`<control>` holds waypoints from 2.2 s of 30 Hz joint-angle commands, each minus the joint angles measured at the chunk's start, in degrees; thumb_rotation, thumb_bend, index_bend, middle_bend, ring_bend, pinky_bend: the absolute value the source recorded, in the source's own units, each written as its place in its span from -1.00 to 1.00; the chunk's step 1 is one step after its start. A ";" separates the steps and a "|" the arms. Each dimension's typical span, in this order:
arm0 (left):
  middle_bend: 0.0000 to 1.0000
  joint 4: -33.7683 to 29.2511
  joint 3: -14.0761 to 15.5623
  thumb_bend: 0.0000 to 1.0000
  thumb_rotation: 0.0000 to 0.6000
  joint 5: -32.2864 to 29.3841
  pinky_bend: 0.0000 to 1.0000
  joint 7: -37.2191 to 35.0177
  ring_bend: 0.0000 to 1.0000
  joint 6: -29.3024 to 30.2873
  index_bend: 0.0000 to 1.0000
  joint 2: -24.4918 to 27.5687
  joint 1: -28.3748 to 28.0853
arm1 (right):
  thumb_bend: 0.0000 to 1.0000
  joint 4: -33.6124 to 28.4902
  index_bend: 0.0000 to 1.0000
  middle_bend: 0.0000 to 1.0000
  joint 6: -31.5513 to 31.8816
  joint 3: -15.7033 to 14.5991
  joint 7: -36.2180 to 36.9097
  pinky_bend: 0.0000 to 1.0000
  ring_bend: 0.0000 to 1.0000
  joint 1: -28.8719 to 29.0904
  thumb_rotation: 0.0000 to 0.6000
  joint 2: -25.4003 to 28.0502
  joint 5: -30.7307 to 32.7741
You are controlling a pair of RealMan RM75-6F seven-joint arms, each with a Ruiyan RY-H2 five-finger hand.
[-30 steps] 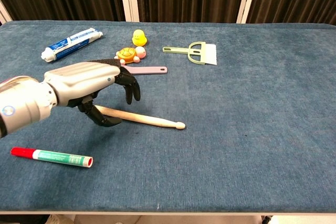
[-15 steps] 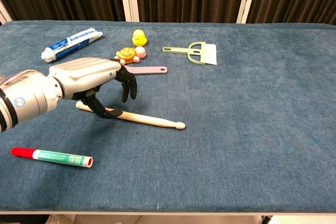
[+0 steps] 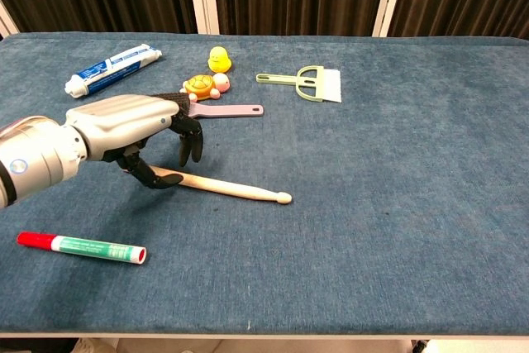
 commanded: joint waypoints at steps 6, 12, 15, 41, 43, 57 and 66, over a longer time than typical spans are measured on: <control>-0.03 0.59 0.80 -0.38 1.00 0.62 -0.64 -1.40 -0.63 0.36 -0.12 0.17 0.22 | -0.42 -0.09 -0.59 -0.65 0.08 0.06 0.01 -1.00 -0.86 -0.04 1.00 0.02 0.11; -0.03 1.96 1.25 -0.37 1.00 0.91 -0.64 -2.63 -0.63 0.34 -0.12 -0.13 0.32 | -0.42 -0.08 -0.59 -0.65 0.12 0.06 -0.01 -1.00 -0.86 -0.05 1.00 0.01 0.11; -0.03 2.50 1.48 -0.35 1.00 1.01 -0.64 -3.00 -0.63 0.20 -0.11 -0.27 0.31 | -0.42 -0.10 -0.59 -0.65 0.12 0.09 0.01 -1.00 -0.86 -0.05 1.00 0.00 0.18; 0.21 4.04 2.20 0.01 1.00 2.84 -0.60 -8.28 -0.49 1.06 0.17 0.35 1.27 | -0.42 -0.15 -0.59 -0.65 0.13 0.21 0.35 -1.00 -0.86 -0.09 1.00 0.03 0.42; 0.22 3.80 2.19 0.01 1.00 3.22 -0.58 -9.17 -0.48 1.25 0.18 0.61 1.37 | -0.42 -0.16 -0.59 -0.65 0.16 0.21 0.32 -1.00 -0.86 -0.12 1.00 0.04 0.45; 0.25 -1.50 1.43 0.04 1.00 6.50 -0.57 -20.97 -0.45 0.26 0.21 5.63 0.93 | -0.42 -0.29 -0.59 -0.65 0.14 0.32 0.41 -1.00 -0.86 -0.17 1.00 0.10 0.73; 0.25 -11.47 -3.31 0.04 1.00 7.39 -0.57 -22.40 -0.45 1.91 0.21 17.53 -0.56 | -0.42 -0.44 -0.59 -0.65 0.26 0.29 0.46 -1.00 -0.86 -0.26 1.00 0.15 0.66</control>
